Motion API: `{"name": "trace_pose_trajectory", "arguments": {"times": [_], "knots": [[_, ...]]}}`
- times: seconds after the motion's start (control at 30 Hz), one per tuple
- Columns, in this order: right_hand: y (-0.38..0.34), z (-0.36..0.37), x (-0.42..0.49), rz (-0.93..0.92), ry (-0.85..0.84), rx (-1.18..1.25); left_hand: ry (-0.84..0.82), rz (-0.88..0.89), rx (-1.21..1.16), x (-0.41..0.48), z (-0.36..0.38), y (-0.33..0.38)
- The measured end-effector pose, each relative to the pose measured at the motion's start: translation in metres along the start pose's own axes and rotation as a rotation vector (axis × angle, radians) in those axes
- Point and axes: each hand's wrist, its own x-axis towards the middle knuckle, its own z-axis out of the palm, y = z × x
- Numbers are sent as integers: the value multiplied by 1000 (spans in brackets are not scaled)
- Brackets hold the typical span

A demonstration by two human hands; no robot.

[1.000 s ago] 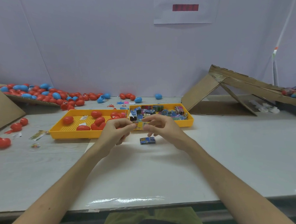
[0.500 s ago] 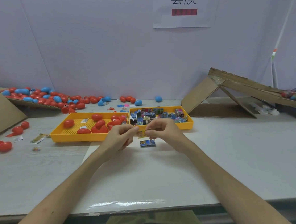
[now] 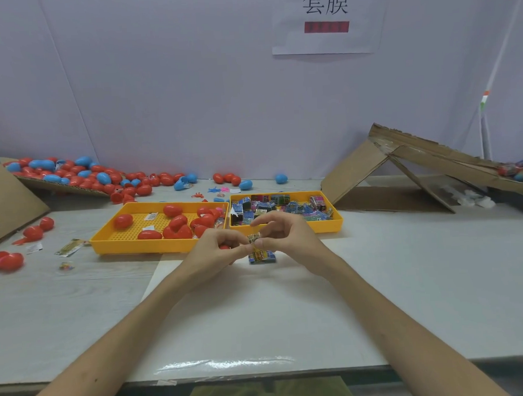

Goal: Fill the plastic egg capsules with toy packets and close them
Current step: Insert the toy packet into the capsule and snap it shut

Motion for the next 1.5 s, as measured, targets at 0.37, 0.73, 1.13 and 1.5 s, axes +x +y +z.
{"name": "trace_pose_trajectory", "arguments": {"times": [0.37, 0.73, 1.13, 1.5], "knots": [[4, -1, 2, 33, 55, -27, 102, -6, -10, 2, -1, -1], [2, 3, 1, 21, 69, 38, 250, 44, 162, 0, 3, -1], [3, 1, 1, 106, 59, 179, 220, 29, 157, 3, 7, -2], [-2, -9, 3, 133, 118, 273, -226, -298, -755, 4, -5, 5]]}}
